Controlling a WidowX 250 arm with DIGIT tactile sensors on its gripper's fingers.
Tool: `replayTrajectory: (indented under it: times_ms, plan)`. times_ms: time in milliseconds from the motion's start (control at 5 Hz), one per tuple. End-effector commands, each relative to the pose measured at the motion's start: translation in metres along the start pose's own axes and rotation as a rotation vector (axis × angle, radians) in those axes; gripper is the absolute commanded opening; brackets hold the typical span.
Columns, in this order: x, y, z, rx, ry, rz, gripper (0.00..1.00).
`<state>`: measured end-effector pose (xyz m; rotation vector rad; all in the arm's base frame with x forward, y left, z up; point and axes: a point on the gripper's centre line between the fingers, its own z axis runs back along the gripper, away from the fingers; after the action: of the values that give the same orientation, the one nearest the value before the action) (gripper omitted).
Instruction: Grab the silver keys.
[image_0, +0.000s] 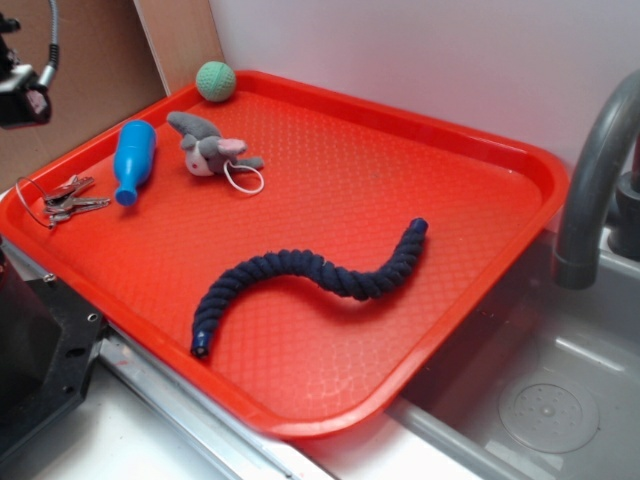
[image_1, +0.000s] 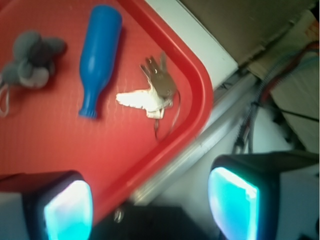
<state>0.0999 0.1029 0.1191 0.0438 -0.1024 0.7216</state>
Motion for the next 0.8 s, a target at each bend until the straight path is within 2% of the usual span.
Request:
replayTrajectory:
  times_ms: [0, 200, 600]
  plan:
    - [0.009, 0.013, -0.032, -0.014, -0.085, -0.057, 1.00]
    - [0.013, 0.008, -0.055, -0.040, -0.110, -0.017, 1.00]
    - [0.020, 0.008, -0.081, -0.059, -0.095, -0.063, 1.00]
